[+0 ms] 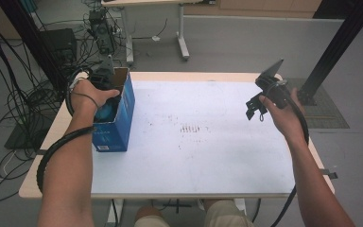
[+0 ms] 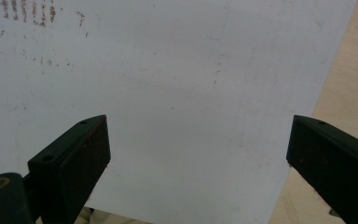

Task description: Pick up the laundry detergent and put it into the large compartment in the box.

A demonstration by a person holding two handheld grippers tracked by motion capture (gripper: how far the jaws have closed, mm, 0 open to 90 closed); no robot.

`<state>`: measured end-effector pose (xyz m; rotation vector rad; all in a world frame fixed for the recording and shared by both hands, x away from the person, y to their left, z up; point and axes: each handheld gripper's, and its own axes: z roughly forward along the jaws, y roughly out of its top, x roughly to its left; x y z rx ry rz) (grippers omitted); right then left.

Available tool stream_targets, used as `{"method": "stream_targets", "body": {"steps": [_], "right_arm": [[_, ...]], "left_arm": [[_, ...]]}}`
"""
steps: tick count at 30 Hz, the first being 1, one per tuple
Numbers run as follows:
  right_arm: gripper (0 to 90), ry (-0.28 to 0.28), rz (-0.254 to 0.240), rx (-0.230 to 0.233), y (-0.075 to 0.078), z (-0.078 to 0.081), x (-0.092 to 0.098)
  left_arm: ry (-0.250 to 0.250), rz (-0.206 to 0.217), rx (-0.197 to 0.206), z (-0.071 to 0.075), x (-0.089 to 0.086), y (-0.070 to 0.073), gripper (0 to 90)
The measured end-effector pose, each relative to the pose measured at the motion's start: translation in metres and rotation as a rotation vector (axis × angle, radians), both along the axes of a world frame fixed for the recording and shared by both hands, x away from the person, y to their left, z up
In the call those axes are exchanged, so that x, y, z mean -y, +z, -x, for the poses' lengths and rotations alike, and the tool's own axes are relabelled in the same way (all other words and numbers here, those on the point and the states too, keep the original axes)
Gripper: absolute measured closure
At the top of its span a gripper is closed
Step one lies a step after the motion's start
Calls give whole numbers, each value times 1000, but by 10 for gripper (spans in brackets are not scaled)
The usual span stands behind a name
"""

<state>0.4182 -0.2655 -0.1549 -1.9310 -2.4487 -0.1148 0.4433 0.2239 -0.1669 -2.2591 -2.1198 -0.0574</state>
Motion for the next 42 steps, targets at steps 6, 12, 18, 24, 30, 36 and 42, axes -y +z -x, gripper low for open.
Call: {"method": "stream_targets", "body": {"steps": [6,12,18,24,30,36,42], "right_arm": [[58,3,2,1,0,0,-1],[58,6,7,0,-1,0,-2],[58,6,6,2,-1,0,-2],[58,8,5,3,-1,0,-2],[58,9,6,5,0,1,-2],[58,8,5,9,1,1,-1],[58,10,4,8,1,2,-2]], "left_arm": [[2,4,0,0,-2,0,374],[3,4,5,1,-1,0,374],[2,2,6,0,0,0,373],[2,-2,6,1,1,0,373],[3,-3,9,1,2,0,373],[4,-2,12,2,2,0,372],[8,-4,13,2,2,0,372]]}}
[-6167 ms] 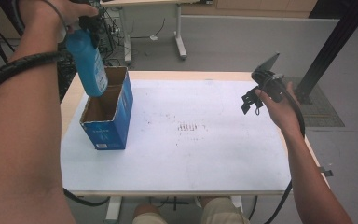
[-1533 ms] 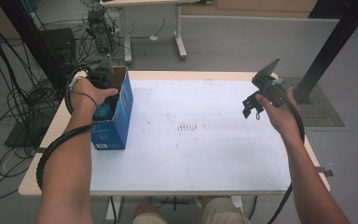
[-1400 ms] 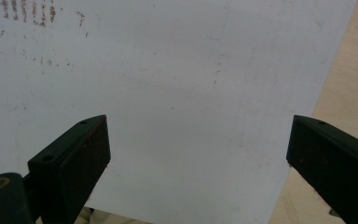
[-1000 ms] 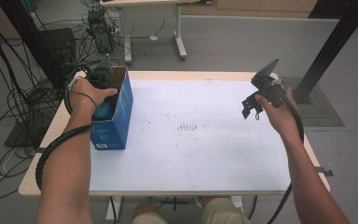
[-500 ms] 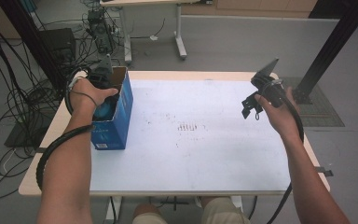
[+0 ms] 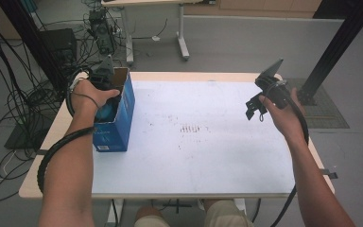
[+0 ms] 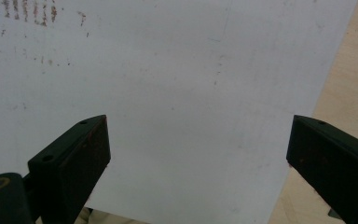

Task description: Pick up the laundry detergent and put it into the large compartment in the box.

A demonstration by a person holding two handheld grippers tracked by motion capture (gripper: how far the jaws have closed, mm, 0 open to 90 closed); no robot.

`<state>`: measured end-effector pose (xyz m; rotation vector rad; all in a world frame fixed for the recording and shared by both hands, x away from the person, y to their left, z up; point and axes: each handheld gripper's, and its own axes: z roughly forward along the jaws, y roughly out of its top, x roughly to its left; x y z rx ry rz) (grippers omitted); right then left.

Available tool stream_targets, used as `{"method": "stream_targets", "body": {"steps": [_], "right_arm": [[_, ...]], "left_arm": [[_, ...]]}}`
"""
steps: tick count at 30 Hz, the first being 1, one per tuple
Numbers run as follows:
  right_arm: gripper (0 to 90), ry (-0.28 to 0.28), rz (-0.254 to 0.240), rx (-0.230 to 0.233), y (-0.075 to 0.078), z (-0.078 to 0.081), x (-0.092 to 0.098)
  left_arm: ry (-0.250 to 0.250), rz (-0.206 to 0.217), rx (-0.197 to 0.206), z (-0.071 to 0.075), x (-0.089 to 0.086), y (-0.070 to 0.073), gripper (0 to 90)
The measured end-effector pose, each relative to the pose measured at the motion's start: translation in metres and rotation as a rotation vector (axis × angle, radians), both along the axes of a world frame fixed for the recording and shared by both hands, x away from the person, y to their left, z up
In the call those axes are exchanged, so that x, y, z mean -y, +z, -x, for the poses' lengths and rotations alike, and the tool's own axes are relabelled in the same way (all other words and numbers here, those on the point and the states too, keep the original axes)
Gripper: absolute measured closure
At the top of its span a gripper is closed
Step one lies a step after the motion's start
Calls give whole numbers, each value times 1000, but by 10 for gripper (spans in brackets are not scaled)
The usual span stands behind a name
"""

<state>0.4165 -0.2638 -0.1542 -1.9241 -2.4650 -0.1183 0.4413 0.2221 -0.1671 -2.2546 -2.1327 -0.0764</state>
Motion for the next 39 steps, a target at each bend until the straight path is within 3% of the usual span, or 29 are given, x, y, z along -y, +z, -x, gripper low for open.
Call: {"method": "stream_targets", "body": {"steps": [39], "right_arm": [[58,3,2,6,3,1,-2]], "left_arm": [[1,2,4,1,0,0,371]]}}
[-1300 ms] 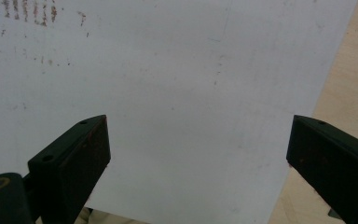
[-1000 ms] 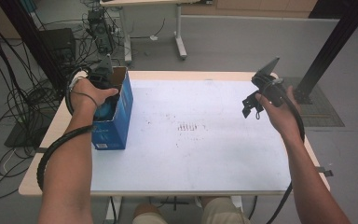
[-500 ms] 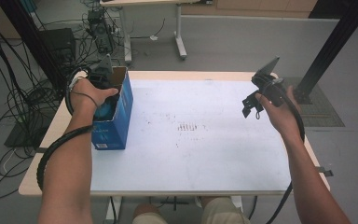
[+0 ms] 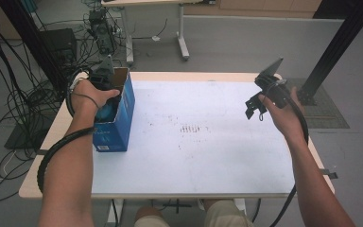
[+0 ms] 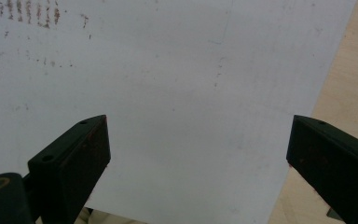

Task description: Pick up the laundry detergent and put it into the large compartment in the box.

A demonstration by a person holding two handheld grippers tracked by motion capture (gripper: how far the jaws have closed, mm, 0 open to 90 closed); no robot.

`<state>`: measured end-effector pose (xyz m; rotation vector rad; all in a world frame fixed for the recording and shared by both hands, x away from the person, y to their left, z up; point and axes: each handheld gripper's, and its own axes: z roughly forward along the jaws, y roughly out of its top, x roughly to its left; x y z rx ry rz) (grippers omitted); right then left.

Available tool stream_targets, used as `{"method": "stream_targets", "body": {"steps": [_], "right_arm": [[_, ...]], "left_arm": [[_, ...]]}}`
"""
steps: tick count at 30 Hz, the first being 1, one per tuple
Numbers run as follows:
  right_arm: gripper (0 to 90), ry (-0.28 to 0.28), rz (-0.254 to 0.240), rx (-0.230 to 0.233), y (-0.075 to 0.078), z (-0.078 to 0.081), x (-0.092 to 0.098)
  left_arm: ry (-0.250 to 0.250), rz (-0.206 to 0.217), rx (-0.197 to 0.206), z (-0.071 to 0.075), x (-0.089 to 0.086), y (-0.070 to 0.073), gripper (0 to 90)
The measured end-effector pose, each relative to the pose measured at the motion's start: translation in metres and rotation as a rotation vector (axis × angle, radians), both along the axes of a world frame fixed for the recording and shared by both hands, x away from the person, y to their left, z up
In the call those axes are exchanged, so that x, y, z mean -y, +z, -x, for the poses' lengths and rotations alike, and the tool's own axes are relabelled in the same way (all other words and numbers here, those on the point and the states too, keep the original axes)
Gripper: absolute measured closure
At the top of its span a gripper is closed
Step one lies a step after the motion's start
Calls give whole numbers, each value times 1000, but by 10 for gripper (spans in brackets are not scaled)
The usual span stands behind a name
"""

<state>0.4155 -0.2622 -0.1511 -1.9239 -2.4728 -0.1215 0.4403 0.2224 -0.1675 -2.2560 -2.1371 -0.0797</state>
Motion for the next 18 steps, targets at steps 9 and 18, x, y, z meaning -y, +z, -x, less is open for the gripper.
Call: {"method": "stream_targets", "body": {"steps": [9,18], "right_arm": [[58,-1,-3,-2,-1,0,1],[58,3,-7,1,-1,0,1]], "left_arm": [[-2,-3,-1,0,1,0,371],[-4,-6,-4,0,1,-1,370]]}}
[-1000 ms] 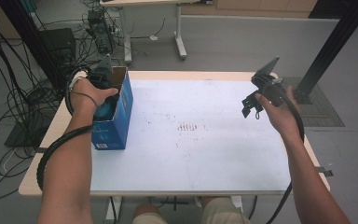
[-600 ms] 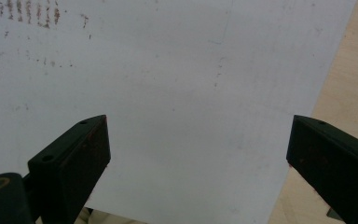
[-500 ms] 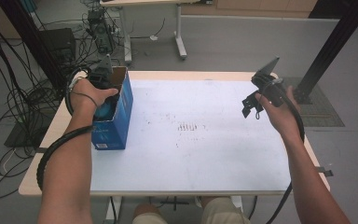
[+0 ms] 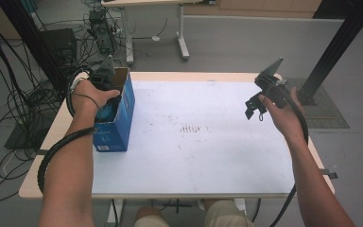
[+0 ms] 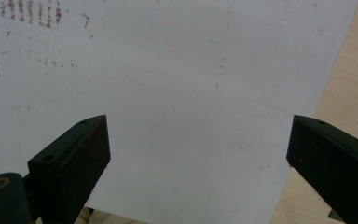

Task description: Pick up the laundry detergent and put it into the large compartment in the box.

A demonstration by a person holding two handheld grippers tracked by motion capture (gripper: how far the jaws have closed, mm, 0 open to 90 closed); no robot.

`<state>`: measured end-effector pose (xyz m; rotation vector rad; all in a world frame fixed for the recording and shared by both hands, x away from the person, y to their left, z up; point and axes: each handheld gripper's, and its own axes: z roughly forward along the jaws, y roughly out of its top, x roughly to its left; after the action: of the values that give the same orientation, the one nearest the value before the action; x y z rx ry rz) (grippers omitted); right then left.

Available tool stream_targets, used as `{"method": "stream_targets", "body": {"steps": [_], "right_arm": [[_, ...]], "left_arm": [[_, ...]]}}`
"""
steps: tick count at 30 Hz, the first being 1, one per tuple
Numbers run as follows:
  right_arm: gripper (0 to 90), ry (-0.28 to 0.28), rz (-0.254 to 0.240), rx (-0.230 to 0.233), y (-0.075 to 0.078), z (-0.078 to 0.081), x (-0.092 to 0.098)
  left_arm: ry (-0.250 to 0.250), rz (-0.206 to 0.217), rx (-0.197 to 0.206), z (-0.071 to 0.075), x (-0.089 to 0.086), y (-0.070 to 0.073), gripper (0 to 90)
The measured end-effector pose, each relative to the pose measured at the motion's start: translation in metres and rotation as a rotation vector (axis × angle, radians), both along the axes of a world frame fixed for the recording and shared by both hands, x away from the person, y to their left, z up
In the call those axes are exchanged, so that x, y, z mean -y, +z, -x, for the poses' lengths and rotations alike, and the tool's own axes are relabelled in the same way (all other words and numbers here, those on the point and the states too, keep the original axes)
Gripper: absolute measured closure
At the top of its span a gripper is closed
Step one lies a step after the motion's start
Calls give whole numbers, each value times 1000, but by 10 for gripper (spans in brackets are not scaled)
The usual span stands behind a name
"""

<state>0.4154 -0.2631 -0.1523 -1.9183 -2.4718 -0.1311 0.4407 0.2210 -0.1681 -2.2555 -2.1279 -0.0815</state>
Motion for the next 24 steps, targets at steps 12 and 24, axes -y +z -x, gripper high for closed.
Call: {"method": "stream_targets", "body": {"steps": [12,24], "right_arm": [[58,-1,2,1,1,0,0],[58,-1,3,1,2,0,0]], "left_arm": [[-2,1,-2,0,0,0,370],[-2,1,-5,-1,0,0,366]]}}
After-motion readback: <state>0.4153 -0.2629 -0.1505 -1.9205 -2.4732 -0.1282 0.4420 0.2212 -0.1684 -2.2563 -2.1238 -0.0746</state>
